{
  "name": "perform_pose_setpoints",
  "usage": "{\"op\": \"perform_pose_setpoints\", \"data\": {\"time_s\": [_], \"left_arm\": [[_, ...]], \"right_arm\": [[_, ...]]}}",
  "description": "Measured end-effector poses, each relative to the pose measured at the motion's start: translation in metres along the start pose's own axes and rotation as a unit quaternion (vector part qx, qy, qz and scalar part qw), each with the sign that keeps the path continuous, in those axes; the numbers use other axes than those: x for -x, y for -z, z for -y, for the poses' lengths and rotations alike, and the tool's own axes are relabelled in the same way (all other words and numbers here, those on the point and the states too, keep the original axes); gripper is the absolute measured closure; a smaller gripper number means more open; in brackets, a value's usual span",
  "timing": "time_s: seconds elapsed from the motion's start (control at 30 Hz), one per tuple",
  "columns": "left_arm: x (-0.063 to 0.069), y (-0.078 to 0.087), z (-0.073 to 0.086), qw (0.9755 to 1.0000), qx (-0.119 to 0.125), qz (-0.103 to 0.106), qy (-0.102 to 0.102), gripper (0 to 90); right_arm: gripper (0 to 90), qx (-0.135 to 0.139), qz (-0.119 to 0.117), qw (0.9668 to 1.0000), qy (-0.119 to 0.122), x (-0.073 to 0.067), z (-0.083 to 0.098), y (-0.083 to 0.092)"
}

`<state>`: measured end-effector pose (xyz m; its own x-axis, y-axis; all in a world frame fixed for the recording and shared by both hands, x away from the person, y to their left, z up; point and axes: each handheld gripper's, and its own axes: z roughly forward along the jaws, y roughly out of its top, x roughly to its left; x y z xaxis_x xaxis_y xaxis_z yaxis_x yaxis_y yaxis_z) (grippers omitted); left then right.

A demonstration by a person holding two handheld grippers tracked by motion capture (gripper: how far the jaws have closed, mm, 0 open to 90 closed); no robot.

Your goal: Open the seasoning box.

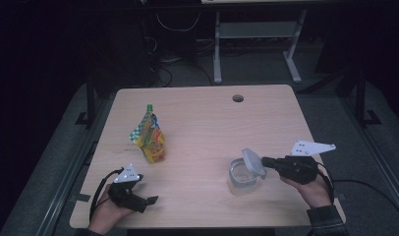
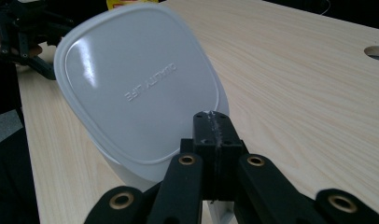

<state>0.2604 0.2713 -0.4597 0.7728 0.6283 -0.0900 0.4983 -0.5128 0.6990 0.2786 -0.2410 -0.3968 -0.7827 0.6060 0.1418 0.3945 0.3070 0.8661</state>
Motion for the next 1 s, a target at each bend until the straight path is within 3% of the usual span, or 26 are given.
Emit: {"op": "perform_pose_setpoints", "data": {"time_s": [1.0], "left_arm": [[0.0, 0.0, 0.0, 1.0, -0.001, 0.0, 0.0, 0.1]], "right_arm": [[90.0, -0.027, 0.008, 0.9996, -0.01, 0.008, 0.013, -0.007]]}}
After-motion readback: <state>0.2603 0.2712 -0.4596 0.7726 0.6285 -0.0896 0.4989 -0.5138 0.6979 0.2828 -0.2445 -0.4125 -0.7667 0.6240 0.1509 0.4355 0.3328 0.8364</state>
